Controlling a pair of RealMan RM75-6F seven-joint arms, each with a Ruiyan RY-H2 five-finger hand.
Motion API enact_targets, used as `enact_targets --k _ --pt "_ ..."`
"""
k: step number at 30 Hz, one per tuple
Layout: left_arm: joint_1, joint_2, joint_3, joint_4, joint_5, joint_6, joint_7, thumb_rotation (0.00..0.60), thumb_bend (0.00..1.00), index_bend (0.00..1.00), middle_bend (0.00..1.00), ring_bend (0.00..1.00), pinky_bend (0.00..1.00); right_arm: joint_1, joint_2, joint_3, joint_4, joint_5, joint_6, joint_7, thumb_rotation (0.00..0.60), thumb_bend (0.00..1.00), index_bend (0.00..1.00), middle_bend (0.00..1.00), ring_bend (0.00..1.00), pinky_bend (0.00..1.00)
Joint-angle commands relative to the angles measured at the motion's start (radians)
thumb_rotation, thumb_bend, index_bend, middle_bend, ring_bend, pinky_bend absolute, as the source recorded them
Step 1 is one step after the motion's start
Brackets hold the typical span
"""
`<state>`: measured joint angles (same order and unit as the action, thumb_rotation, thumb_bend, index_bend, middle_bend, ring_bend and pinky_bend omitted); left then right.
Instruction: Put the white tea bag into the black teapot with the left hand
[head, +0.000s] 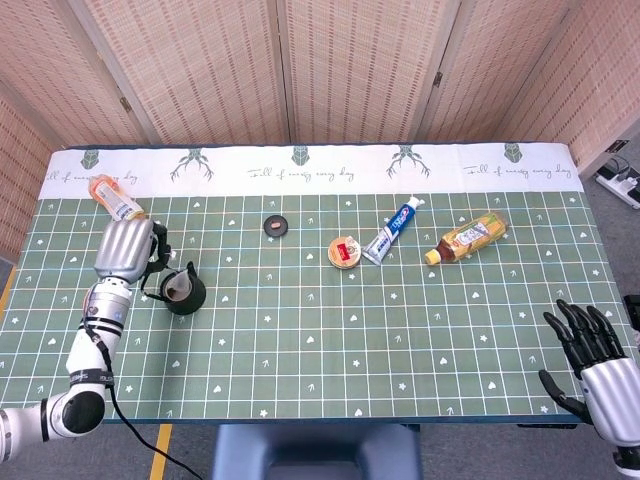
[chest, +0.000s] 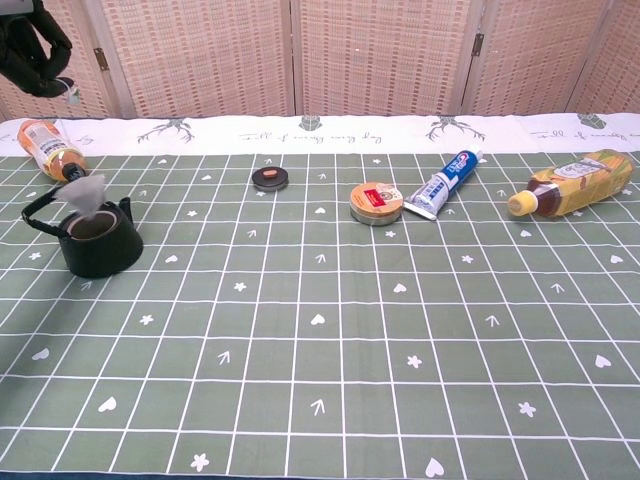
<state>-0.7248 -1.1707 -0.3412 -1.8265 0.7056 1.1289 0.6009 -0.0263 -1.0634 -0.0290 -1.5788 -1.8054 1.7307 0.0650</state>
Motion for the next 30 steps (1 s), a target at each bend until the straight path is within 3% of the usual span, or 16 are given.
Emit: enact_targets --k 1,11,21,30 --pt "0.009 -0.005 0.024 0.049 0.019 -0.035 -0.053 0.6 0.51 0.74 1.0 1.0 1.0 0.002 -0.002 0.0 -0.003 0.0 -0.005 -0.008 0.6 0.36 0.0 0.0 0.0 0.0" --pt "0.013 -0.055 0.058 0.181 0.073 -0.102 -0.186 0.6 0.51 0.73 1.0 1.0 1.0 0.005 -0.006 0.003 -0.011 0.009 -0.018 -0.025 0.6 0.36 0.0 0.0 0.0 0.0" --pt "-0.011 -0.04 0.04 0.152 0.086 -0.066 -0.176 0.6 0.51 0.73 1.0 1.0 1.0 0.005 -0.004 0.005 -0.013 0.013 -0.019 -0.024 0.6 0.37 0.0 0.0 0.0 0.0" --pt "0.003 -0.052 0.075 0.18 0.088 -0.092 -0.216 0.6 0.51 0.73 1.0 1.0 1.0 0.0 -0.006 0.003 -0.008 0.007 -0.007 -0.022 0.6 0.36 0.0 0.0 0.0 0.0"
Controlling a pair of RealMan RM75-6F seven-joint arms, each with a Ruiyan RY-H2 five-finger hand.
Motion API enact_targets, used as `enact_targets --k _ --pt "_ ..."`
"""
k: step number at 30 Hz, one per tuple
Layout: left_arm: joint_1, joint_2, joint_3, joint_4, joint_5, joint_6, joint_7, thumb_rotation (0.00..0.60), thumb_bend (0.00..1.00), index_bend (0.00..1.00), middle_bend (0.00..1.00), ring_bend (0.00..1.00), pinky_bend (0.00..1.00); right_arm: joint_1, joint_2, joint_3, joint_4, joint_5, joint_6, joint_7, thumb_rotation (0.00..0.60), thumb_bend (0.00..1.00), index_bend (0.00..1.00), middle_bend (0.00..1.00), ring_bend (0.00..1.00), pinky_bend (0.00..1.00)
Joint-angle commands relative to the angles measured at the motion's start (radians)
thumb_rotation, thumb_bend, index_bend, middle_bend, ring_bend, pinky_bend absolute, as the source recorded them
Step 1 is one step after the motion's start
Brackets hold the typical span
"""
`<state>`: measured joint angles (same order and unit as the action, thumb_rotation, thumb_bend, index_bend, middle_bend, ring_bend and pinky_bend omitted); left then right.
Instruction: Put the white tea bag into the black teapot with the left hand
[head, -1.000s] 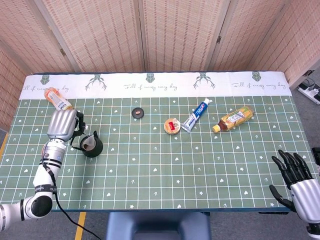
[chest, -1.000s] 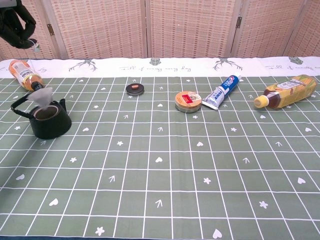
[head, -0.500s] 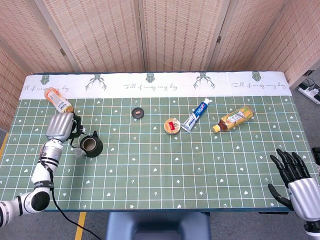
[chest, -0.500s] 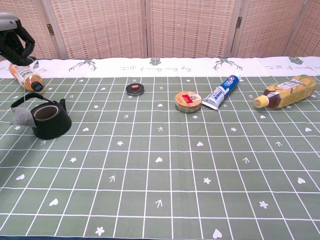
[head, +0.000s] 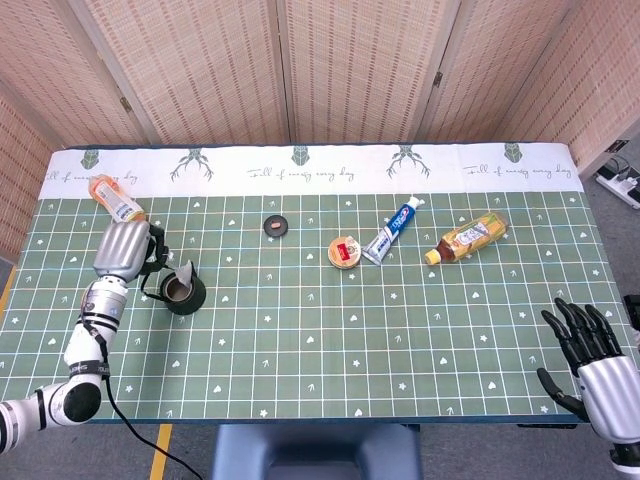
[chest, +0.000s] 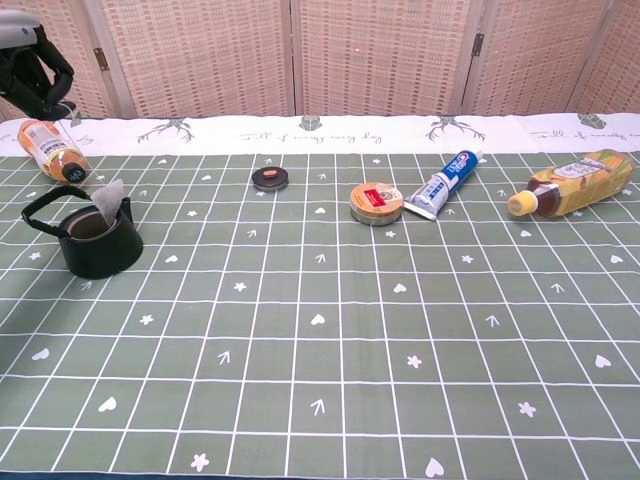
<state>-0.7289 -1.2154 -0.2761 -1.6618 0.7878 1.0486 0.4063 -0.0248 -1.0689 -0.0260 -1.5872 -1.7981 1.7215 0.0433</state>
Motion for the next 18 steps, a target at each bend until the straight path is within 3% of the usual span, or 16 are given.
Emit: enact_targets --k 1,11,18 --pt "0.01 -0.01 0.015 0.021 0.01 -0.015 -0.031 0.6 0.51 0.73 1.0 1.0 1.0 -0.002 -0.001 0.001 0.001 0.0 0.004 0.0 0.6 0.36 0.0 0.0 0.0 0.0" --pt "0.079 -0.055 0.081 0.043 0.149 -0.007 -0.168 0.6 0.51 0.73 1.0 1.0 1.0 0.0 -0.003 -0.002 -0.001 -0.003 -0.002 -0.007 0.6 0.37 0.0 0.0 0.0 0.0" --pt "0.192 -0.115 0.187 0.024 0.358 0.076 -0.325 0.6 0.51 0.7 1.0 1.0 1.0 -0.005 -0.001 0.001 0.002 -0.001 0.011 0.007 0.6 0.36 0.0 0.0 0.0 0.0"
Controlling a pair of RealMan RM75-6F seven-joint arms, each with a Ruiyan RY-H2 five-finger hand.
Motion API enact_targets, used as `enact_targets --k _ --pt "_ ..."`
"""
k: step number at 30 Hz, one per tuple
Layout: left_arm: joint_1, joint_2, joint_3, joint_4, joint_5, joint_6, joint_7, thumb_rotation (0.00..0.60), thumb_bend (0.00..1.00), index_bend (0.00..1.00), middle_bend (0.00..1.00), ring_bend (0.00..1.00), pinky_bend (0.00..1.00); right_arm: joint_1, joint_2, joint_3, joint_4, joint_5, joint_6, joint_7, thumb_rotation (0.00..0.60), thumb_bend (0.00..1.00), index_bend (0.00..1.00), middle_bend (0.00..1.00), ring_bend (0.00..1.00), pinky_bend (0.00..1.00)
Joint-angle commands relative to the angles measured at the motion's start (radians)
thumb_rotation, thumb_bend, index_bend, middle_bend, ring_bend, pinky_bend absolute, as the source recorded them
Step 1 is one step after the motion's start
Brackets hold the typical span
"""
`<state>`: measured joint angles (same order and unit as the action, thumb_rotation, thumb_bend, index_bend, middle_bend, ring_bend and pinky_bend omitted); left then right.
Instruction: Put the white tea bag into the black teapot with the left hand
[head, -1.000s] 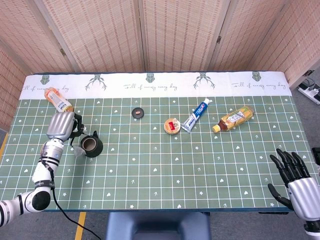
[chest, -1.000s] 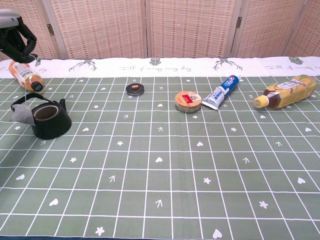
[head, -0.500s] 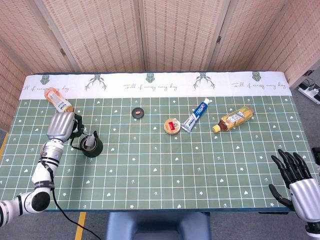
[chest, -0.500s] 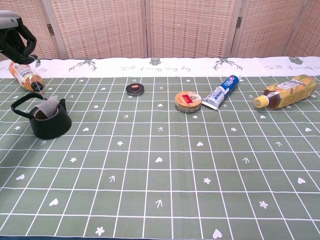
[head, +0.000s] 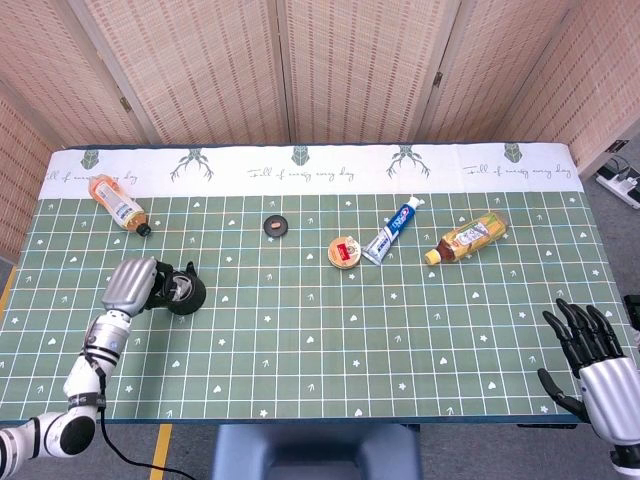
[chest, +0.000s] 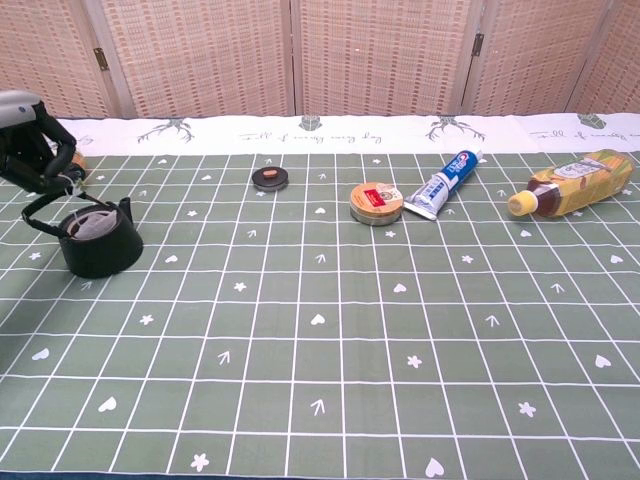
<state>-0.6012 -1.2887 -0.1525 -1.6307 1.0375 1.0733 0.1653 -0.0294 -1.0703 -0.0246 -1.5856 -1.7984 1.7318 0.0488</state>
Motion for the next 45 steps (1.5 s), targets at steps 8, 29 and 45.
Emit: enact_targets --k 8,29,45 --pt "0.117 -0.15 0.127 0.086 0.22 0.07 -0.164 0.6 0.39 0.35 1.0 1.0 1.0 -0.008 -0.001 -0.007 0.006 -0.018 0.018 0.004 0.6 0.37 0.0 0.0 0.0 0.0" --pt "0.114 -0.028 0.069 -0.033 0.115 -0.015 -0.067 0.6 0.17 0.0 1.0 1.0 1.0 -0.009 0.001 -0.004 0.011 -0.015 0.019 0.017 0.6 0.36 0.0 0.0 0.0 0.0" --pt "-0.038 0.114 0.081 -0.208 -0.33 -0.13 0.245 0.6 0.25 0.0 1.0 1.0 1.0 -0.01 0.003 -0.005 0.017 -0.018 0.026 0.029 0.6 0.36 0.0 0.0 0.0 0.0"
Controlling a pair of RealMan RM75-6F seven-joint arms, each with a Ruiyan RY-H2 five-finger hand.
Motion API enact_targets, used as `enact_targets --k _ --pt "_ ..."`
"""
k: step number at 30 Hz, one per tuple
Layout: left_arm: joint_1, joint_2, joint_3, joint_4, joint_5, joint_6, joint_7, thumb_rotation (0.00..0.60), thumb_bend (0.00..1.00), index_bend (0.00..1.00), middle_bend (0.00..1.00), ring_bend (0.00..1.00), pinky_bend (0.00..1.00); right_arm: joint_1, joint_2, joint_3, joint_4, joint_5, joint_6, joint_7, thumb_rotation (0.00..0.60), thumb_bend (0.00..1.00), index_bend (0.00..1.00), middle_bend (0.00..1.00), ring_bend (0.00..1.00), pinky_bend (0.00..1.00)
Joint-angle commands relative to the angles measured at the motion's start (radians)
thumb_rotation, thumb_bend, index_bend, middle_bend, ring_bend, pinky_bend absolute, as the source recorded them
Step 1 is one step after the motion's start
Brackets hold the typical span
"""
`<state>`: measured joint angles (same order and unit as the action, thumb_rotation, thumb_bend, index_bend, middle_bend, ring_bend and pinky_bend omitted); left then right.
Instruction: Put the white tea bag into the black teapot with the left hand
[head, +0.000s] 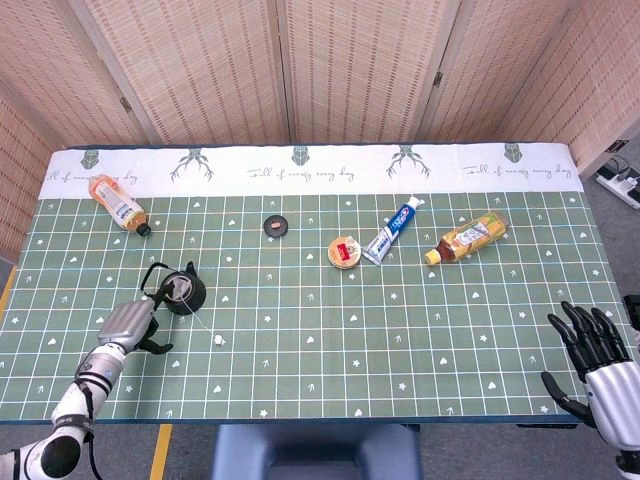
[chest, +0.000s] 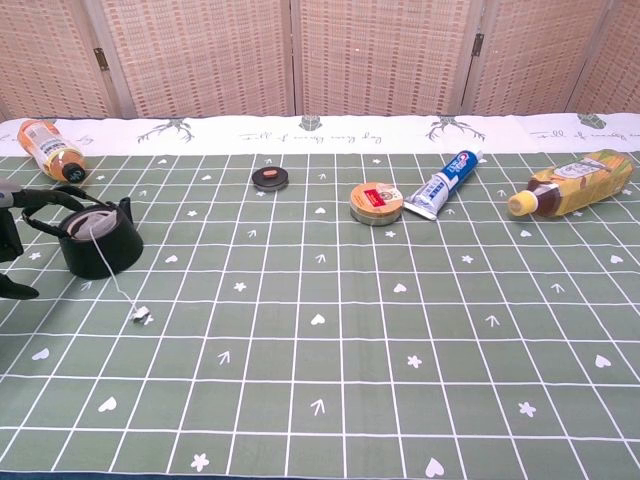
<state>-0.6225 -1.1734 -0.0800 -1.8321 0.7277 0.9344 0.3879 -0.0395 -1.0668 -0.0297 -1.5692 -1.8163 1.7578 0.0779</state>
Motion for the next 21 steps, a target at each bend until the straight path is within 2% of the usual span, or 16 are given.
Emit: enact_targets --k 1,21 --pt "-0.019 -0.005 0.008 -0.005 -0.024 0.011 0.024 0.6 0.25 0.01 1.0 1.0 1.0 0.001 -0.001 0.0 0.0 0.0 -0.002 -0.001 0.6 0.36 0.0 0.0 0.0 0.0" --pt "-0.033 -0.066 0.034 0.084 -0.03 -0.014 -0.009 0.6 0.25 0.02 1.0 1.0 1.0 0.008 -0.001 0.0 -0.008 0.005 -0.02 -0.014 0.6 0.36 0.0 0.0 0.0 0.0"
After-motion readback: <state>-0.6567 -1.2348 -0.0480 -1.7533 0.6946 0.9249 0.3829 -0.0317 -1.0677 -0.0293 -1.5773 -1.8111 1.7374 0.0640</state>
